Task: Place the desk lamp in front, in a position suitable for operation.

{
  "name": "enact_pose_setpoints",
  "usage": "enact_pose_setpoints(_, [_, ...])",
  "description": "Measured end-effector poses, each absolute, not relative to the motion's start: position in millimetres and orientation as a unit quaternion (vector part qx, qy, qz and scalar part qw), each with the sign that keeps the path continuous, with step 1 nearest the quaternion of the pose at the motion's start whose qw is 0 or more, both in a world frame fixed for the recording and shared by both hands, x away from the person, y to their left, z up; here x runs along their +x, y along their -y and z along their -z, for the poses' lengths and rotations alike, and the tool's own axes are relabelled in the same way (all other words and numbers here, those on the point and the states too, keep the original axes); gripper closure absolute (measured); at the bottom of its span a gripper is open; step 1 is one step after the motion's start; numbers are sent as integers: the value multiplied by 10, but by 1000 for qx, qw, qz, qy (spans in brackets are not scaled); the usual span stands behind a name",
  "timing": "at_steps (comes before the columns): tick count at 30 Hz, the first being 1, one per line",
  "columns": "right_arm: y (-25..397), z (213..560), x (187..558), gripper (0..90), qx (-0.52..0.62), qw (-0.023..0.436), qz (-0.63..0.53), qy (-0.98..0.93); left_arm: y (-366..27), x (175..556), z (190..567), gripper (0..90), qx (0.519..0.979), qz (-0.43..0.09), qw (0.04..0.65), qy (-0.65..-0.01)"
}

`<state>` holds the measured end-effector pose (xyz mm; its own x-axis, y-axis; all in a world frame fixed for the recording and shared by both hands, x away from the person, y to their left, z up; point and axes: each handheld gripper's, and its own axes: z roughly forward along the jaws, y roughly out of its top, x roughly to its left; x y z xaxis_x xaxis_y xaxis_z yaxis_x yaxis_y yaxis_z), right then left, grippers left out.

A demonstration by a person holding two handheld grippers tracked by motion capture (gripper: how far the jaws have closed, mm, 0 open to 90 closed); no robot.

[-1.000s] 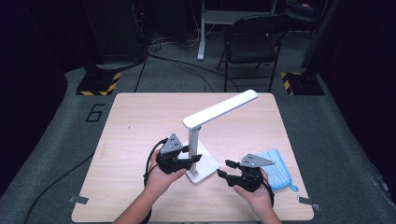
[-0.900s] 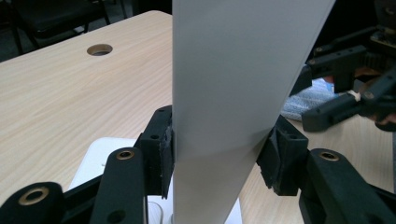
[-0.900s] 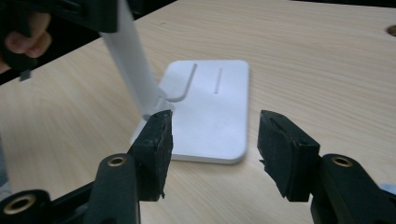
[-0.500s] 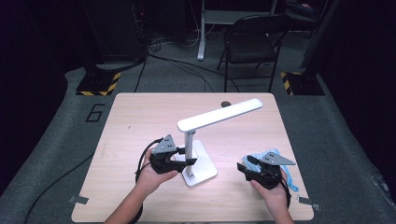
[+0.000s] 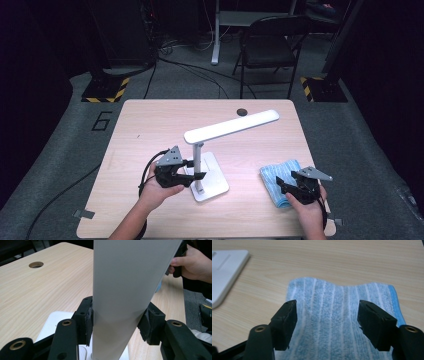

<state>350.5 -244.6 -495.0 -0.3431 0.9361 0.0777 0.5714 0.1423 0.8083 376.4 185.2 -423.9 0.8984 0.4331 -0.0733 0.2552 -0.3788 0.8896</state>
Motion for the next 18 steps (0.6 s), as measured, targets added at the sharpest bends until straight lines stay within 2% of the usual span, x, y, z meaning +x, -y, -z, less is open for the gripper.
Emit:
enact_pose_setpoints(7, [2522, 5036, 3572, 191, 529, 246, -372, -722, -1851, 3755, 4248, 500, 821, -81, 521, -218])
enact_pose_setpoints(18, [2485, 5194, 3658, 109, 528, 240, -331, -744, -1850, 3747, 4228, 476, 822, -78, 520, -219])
